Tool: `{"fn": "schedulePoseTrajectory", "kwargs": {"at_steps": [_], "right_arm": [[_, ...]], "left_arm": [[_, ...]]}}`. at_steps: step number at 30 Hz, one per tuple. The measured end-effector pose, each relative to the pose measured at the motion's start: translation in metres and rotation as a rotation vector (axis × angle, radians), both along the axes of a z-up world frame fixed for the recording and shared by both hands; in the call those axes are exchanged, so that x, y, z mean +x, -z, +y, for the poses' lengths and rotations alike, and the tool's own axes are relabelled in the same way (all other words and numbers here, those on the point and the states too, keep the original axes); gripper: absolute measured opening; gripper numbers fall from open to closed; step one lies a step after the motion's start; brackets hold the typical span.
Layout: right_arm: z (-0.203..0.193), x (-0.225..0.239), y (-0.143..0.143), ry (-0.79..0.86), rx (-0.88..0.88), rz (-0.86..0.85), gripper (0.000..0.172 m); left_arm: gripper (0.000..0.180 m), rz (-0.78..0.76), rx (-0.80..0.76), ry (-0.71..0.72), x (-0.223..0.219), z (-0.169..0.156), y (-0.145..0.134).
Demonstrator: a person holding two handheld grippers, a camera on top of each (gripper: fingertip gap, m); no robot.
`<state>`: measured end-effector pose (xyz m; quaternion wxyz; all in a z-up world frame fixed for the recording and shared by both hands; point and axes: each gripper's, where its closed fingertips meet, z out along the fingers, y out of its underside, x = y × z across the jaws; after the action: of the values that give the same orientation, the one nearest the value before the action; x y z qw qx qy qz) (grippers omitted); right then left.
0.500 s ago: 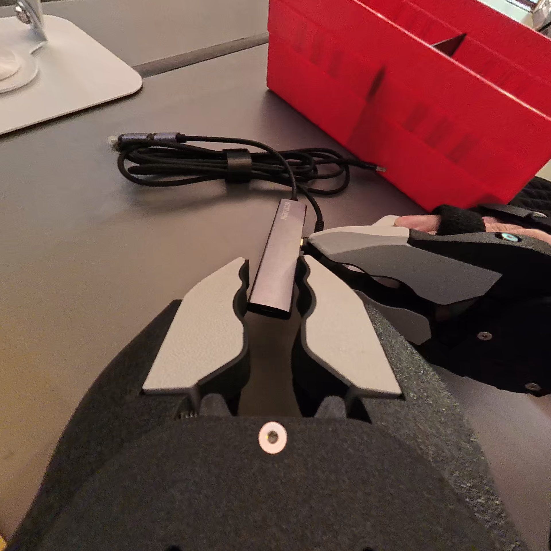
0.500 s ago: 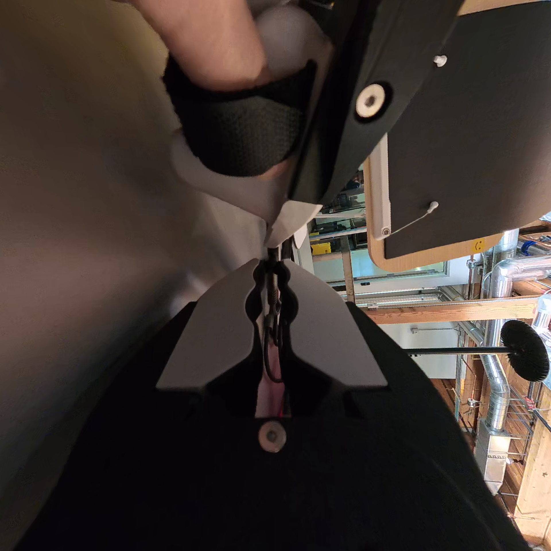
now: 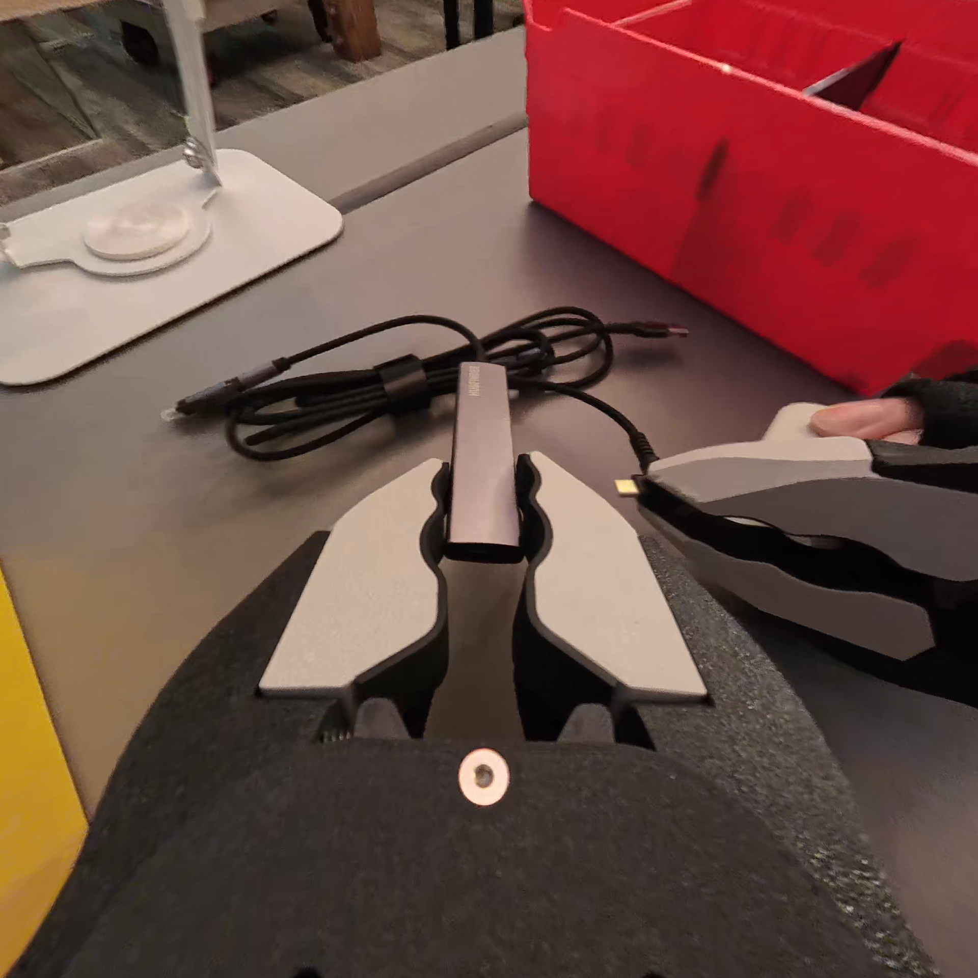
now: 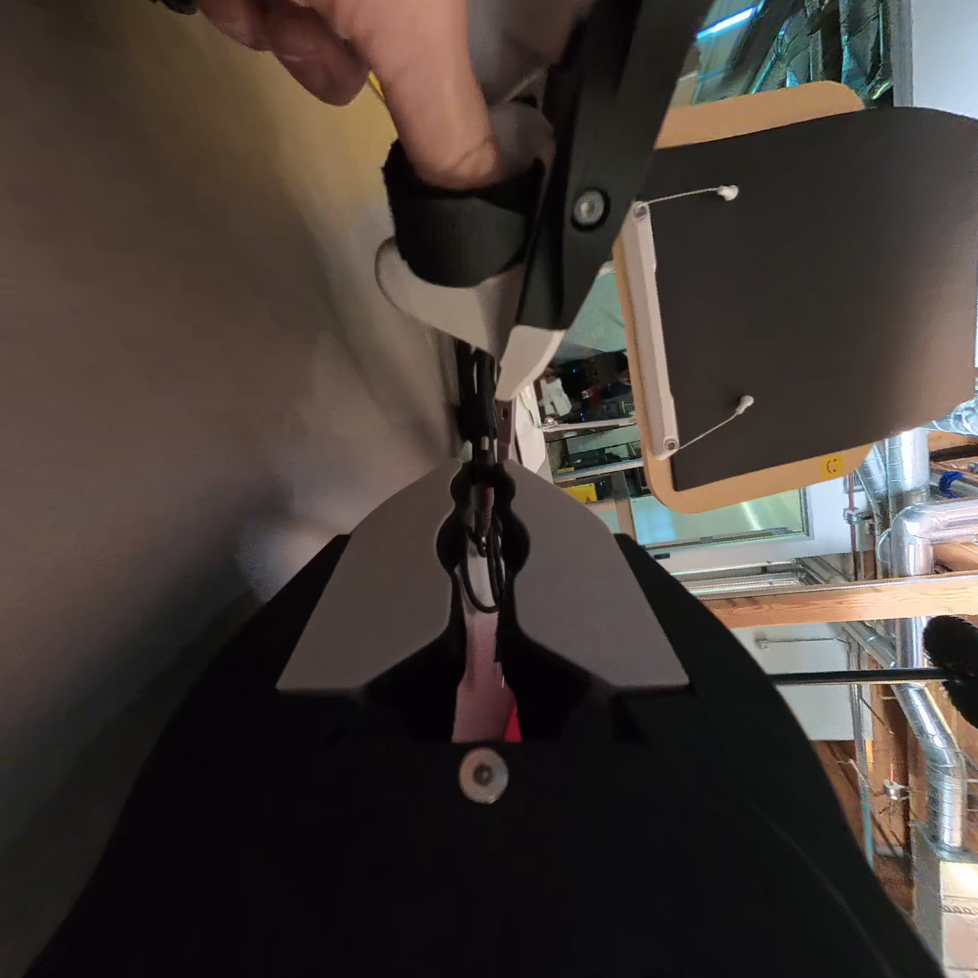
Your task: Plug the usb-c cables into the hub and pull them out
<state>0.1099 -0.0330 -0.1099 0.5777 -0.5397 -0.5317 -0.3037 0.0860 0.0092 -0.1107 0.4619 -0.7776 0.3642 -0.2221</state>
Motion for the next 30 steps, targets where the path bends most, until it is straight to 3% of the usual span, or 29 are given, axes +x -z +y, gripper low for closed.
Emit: {"fn": "schedulePoseTrajectory", "kwargs": {"at_steps": [5, 9, 11, 18, 21, 25, 30], "right_arm": [[-0.003, 0.004, -0.007, 0.008, -0.021, 0.007, 0.009], [-0.007, 0.018, -0.045, 0.035, -0.043, 0.146, 0.009], [-0.004, 0.029, -0.077, 0.046, -0.062, 0.242, 0.009], [-0.003, 0.078, -0.238, 0.005, -0.090, 0.461, 0.009], [-0.003, 0.107, -0.282, -0.013, -0.106, 0.470, 0.009], [0.009, 0.159, -0.301, 0.088, -0.119, 0.430, 0.009], [0.007, 0.191, -0.296, 0.035, -0.181, 0.385, 0.009]], "left_arm": [[0.024, -0.145, 0.059, -0.054, -0.013, 0.005, -0.030], [0.023, -0.162, 0.112, -0.073, -0.018, 0.002, -0.043], [0.023, -0.170, 0.129, -0.079, -0.018, 0.001, -0.048], [0.023, -0.205, 0.137, -0.099, -0.025, 0.001, -0.055], [0.023, -0.235, 0.124, -0.099, -0.026, 0.002, -0.056], [0.023, -0.221, 0.107, -0.101, -0.026, 0.003, -0.051], [0.023, -0.183, 0.104, -0.097, -0.023, 0.004, -0.045]]}}
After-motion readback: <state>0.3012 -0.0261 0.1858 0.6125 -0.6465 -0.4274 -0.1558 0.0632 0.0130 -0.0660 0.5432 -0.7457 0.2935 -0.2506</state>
